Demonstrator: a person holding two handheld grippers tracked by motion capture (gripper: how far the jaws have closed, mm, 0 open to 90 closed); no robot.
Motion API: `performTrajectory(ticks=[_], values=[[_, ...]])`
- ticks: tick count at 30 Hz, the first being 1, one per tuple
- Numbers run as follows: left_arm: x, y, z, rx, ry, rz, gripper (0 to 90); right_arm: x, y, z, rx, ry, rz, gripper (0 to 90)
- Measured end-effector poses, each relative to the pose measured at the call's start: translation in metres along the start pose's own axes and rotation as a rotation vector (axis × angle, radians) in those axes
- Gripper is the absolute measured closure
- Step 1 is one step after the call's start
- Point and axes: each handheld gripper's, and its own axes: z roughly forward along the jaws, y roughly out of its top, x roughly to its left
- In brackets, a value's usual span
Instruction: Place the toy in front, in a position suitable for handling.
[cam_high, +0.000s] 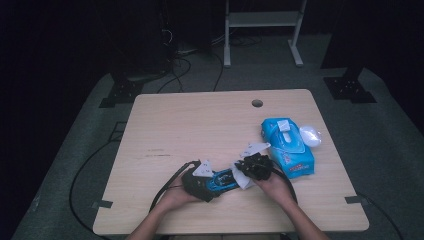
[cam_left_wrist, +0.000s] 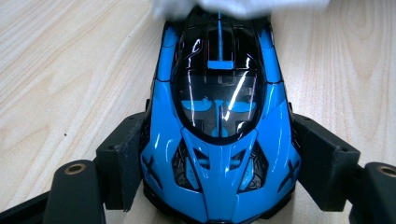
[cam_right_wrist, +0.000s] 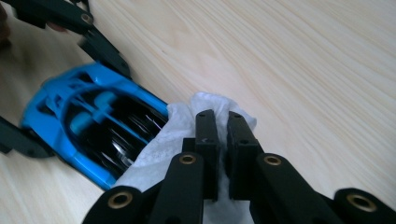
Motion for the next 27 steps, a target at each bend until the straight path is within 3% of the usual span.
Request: performTrajectory(ticks=[2,4,8,12,15,19,22,24,27], values=[[0.0,0.0,0.001,-0.004,0.0,-0.003,25.7,-0.006,-0.006,-0.004,-0.013,0.02,0.049,84.6],[0.0,0.0,0.0,-0.004,-0.002,0.003,25.7,-0.001,-0.007,-0.001,-0.026,0.009,0.047,84.5],[0.001,-0.001,-0.001,-0.002,-0.001,0.003,25.8,0.004,-0.004,0.004,-0.054,0.045,0.034,84.5],[0.0,0.0,0.0,-0.004,-0.002,0.003,25.8,-0.006,-0.01,0.001,-0.064,0.078,0.112,84.6],[0.0,0.0,0.0,-0.002,-0.001,0.003,25.8,0.0,-0.007,0.004,-0.069,0.063,0.097,84.5],[0.0,0.0,0.0,-0.003,0.001,0.0,25.8,0.016,0.003,0.01,-0.104,0.147,0.071,84.3],[0.0,0.0,0.0,-0.005,0.0,-0.002,25.8,0.016,0.008,0.011,-0.07,0.12,0.028,84.4],[-0.001,0.001,0.0,0.003,0.007,-0.004,25.7,0.008,0.005,0.009,-0.046,0.063,0.014,84.1],[-0.004,0.003,0.0,0.03,0.032,-0.01,24.9,-0.004,-0.007,0.003,-0.053,0.053,0.045,84.3]])
